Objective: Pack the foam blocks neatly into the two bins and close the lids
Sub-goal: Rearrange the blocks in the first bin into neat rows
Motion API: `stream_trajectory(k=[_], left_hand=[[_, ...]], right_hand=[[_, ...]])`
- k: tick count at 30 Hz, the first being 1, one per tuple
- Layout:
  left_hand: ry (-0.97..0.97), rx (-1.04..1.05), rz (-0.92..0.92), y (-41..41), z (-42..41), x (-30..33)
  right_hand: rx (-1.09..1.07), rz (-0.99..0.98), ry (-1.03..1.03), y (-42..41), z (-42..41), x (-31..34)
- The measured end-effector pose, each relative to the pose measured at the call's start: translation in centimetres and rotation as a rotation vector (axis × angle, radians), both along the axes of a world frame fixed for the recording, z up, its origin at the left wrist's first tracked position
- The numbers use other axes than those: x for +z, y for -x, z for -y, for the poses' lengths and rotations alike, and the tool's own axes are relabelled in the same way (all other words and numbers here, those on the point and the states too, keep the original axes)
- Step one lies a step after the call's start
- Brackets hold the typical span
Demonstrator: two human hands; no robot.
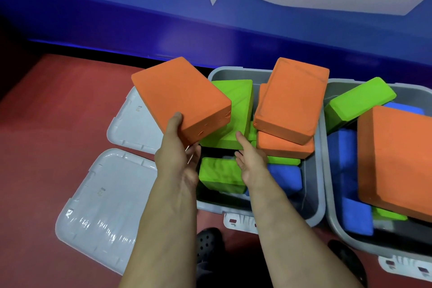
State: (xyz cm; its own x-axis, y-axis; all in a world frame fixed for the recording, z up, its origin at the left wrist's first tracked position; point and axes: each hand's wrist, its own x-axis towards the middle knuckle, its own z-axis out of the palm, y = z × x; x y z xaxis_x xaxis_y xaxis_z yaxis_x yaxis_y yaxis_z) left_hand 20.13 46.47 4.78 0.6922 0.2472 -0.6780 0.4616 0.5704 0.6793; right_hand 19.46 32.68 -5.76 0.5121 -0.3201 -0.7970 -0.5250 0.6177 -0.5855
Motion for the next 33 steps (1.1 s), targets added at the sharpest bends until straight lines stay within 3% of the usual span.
stream_trajectory(k=[5,13,29,33], left_hand=[[-0.041,0.089,0.016,0.2,-0.1,1.7],[-0.152,0.28,0.055,0.7,-0.6,4.3],[-0.379,0.142,0.084,1.3,0.6,4.5],[-0.389,0.099,0.078,1.5,0.7,4.6]], right_hand=[[0.038,0.078,0.179,0.0,-0.6,3.2],[-0.011,0.245,0.12,0.0,2.7,10.5],[-0.303,0.26,0.158,1.1,12.1,10.7],[-0.273,0.246,0.131,0.7,13.5,10.3]])
